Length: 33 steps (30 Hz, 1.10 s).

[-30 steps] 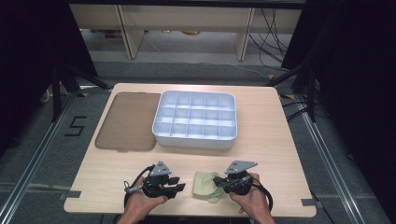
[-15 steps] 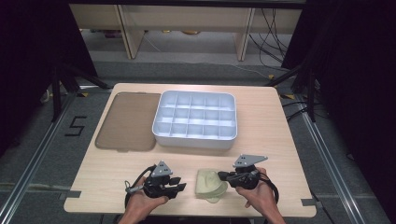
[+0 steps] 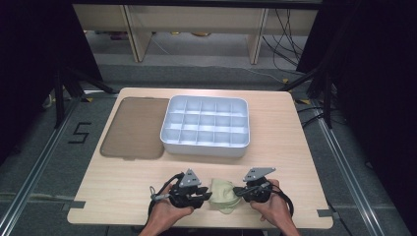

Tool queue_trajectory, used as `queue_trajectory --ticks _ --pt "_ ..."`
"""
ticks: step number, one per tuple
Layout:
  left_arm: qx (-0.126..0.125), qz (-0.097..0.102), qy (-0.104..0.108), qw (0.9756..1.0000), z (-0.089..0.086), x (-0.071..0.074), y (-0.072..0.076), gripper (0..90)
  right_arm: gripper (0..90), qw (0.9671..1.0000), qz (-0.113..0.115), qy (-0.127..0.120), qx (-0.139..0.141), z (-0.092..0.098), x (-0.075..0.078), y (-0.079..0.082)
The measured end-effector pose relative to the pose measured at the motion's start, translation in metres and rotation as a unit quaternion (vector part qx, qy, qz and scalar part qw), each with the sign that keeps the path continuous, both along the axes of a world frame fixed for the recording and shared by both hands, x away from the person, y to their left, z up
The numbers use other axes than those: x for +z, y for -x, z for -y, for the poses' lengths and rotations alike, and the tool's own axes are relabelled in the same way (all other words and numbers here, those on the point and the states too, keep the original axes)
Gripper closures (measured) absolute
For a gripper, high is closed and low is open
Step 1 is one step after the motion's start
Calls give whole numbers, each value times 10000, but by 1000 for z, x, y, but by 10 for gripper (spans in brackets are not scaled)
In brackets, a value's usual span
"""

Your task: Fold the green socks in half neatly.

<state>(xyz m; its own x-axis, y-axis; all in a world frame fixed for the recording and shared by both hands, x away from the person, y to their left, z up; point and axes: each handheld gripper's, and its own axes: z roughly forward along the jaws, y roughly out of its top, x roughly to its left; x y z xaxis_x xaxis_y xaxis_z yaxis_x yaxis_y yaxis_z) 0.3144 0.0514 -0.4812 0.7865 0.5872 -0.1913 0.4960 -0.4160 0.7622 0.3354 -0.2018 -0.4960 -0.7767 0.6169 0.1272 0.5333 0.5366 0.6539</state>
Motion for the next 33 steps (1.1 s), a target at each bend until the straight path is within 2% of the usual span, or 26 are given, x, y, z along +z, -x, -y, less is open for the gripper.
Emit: queue_trajectory --ticks 1,2,3,5,6,7,8,9,12,14,15,16,17,18,20,23,25,28,29,31,33 --pt "-115 18 -89 9999 3 0 -2 750 899 10000 26 17 9 1 -1 0" --pt "-129 -26 -72 9999 7 -2 -2 754 899 10000 7 -4 -6 1 -1 0" --pt "-89 -91 41 9999 11 -4 -2 759 899 10000 -10 -23 -3 2 -2 0" --pt "-233 -53 -88 9997 16 -6 -4 765 898 10000 -25 -30 15 3 -2 0" --pt "-209 -97 -89 9997 18 -9 -3 765 898 10000 -17 29 91 3 -1 0" --pt "-401 -71 -329 9986 17 -10 -5 768 898 9999 -5 31 112 3 -1 0" --pt "-336 -98 -409 9985 19 -15 -4 770 898 9999 -7 33 123 3 -1 1" --pt "-423 -82 -559 9975 18 -19 -5 778 898 9999 -5 31 119 3 -1 1" --pt "-387 -152 -467 9980 16 -24 -5 789 896 9999 -13 21 122 3 -1 1" --pt "-321 -123 -501 9982 16 -23 -4 794 894 9999 -24 6 127 3 -1 1" --pt "-326 -79 -566 9978 17 -23 -2 795 891 9999 -24 -111 38 2 -1 1" --pt "-326 -79 -566 9978 17 -23 -2 795 891 9999 -7 -65 91 3 1 1" --pt "-374 46 -684 9969 18 -22 -3 796 891 9998 58 -208 59 2 2 1" --pt "-301 -11 -637 9975 19 -23 -1 797 891 9998 72 -179 103 2 6 1" --pt "-361 53 -696 9969 19 -22 -2 798 891 9990 257 -337 149 -1 13 0" --pt "-348 75 -703 9969 19 -23 -1 800 892 9981 389 -410 224 -10 20 -3" --pt "-342 74 -709 9969 19 -22 -1 800 892 9982 433 -329 237 -16 19 -8" --pt "-352 102 -737 9966 19 -22 -1 801 892 9985 360 -352 219 -17 19 -12" --pt "-346 105 -742 9966 19 -22 -1 801 890 9992 252 -192 248 -16 22 -11" --pt "-344 101 -744 9966 19 -22 -1 801 890 9990 392 -102 197 -13 26 -5" --pt "-336 110 -744 9966 19 -22 0 801 891 9990 341 61 296 -8 31 0"
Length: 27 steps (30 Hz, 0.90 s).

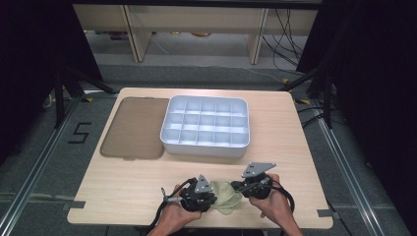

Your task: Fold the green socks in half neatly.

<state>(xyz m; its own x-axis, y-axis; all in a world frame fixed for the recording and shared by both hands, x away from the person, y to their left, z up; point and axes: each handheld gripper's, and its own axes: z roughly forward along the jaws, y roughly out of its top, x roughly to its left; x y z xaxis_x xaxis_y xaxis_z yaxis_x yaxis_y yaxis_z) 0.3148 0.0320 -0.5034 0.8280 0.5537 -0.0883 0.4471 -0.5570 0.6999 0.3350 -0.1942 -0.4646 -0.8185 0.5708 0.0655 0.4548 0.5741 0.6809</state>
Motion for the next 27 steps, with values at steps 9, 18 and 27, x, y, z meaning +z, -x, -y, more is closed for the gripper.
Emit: queue_trajectory --ticks 9,18,27 --pt "93 -29 -13 10000 1 0 0 801 864 9996 -190 0 -208 14 -10 8" --pt "13 27 -91 10000 1 1 0 801 900 9998 79 -147 126 -18 -2 -9" --pt "56 12 -50 10000 2 1 0 801 900 9995 -231 179 -122 -14 -27 -24"
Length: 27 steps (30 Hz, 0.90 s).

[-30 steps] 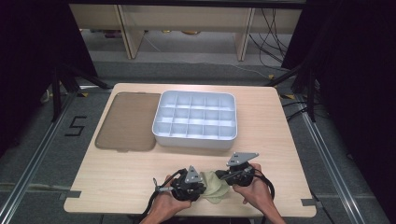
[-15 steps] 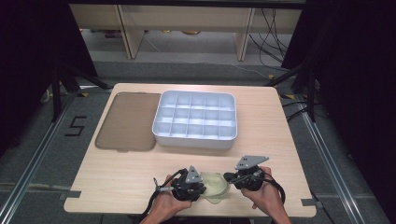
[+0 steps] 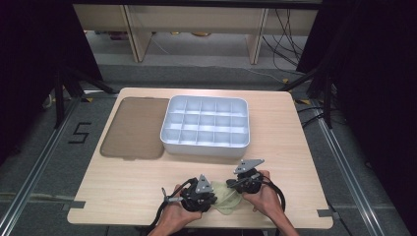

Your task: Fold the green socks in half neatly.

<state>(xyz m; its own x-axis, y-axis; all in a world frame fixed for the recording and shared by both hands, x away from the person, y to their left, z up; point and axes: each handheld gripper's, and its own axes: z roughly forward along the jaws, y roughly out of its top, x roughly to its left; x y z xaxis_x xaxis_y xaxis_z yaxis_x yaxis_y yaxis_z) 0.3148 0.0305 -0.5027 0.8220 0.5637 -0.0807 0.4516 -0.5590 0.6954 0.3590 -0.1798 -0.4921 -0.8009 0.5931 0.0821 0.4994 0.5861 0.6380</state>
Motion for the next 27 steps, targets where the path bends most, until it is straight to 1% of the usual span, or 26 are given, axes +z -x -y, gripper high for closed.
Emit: queue_trajectory --ticks 1,2,3,4,5,6,7,8,9,10,11,13,14,15,16,17,18,19,20,21,22,23,24,25,26,27 --pt "45 -52 25 10000 0 0 0 800 900 9999 42 -93 -52 -1 -1 1" --pt "47 -61 32 10000 0 0 0 800 900 9999 80 -67 -23 1 1 1" --pt "29 -84 67 9999 0 0 1 799 900 9998 132 -145 -51 2 2 2" --pt "29 -84 58 9999 0 0 1 800 900 9998 137 -154 27 4 6 4" --pt "53 -81 80 9999 0 0 1 799 900 9992 251 -319 53 4 8 7" --pt "63 -55 42 10000 0 0 1 799 900 9988 250 -375 179 6 11 12" --pt "65 -64 53 9999 0 -1 0 799 900 9989 195 -314 289 8 15 17" --pt "-17 -55 15 10000 0 0 0 799 900 9990 125 -324 285 10 16 23" --pt "-2 -47 38 10000 0 0 0 799 900 9988 184 -382 240 11 14 27" --pt "2 -39 46 10000 0 0 0 799 900 9987 91 -407 305 13 13 30" --pt "61 -87 83 9999 0 -1 1 799 900 9990 58 -317 306 15 12 33" --pt "63 -79 87 9999 0 -1 1 799 900 9990 39 -292 327 17 11 35" --pt "-38 -36 19 10000 -1 0 0 799 900 9996 -18 -213 195 22 5 39" --pt "9 -59 49 10000 0 0 0 799 900 9997 -7 -99 207 25 5 39" --pt "0 -52 45 10000 0 0 0 799 900 9999 -1 -71 143 28 2 38" --pt "-3 -52 45 10000 0 0 0 799 900 9998 -64 -183 92 31 -1 39" --pt "-3 -52 45 10000 0 0 0 798 900 9998 -64 -183 92 31 -1 39" --pt "-4 -24 39 10000 -1 0 -1 798 900 9996 -136 -219 83 32 -2 39" --pt "-3 -10 14 10000 -1 0 -1 798 900 9998 -108 -142 98 34 0 38" --pt "-28 -35 35 10000 -1 0 0 798 900 9998 -91 -134 81 34 0 38" --pt "-32 -24 28 10000 -1 0 0 797 897 9997 -53 -226 55 33 1 39" --pt "22 -12 85 10000 0 0 0 796 896 9996 -27 -261 98 32 3 40" --pt "-5 -45 54 10000 -2 0 0 793 895 9994 34 -307 154 31 5 41" --pt "132 -128 221 9996 0 -1 1 790 894 9992 62 -329 222 29 7 43" --pt "132 -128 221 9996 0 -1 1 786 894 9992 62 -329 222 29 7 43" --pt "47 -35 121 9999 -3 1 -2 781 894 9987 50 -338 373 22 10 47"
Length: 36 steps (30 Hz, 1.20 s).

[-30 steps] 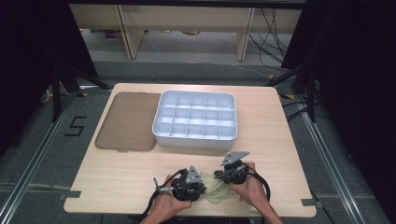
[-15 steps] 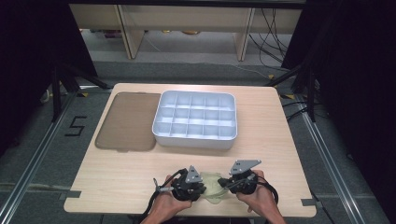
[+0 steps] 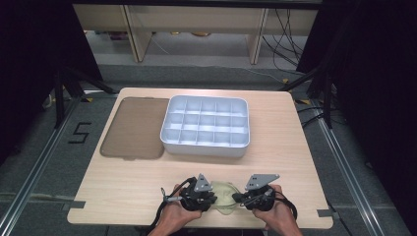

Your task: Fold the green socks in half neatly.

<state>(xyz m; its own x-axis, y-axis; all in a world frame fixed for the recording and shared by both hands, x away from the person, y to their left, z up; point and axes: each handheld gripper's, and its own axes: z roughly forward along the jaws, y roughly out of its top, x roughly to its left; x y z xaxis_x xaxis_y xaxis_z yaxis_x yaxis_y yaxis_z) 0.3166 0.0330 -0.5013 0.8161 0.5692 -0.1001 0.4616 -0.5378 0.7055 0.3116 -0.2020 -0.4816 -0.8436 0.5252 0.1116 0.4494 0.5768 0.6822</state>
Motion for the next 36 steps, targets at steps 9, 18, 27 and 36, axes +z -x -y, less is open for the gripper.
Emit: queue_trajectory --ticks 9,18,27,36 --pt "200 -58 202 9996 -13 5 2 732 894 9993 -154 266 218 -10 -11 1" --pt "809 -804 834 9900 -28 4 5 527 883 9999 78 -99 18 3 4 -2" --pt "784 -1081 737 9883 -21 -1 4 470 869 9998 139 -153 13 8 5 -5" --pt "872 -1211 807 9855 -14 -4 -2 429 861 9997 106 -203 -77 8 5 -4"
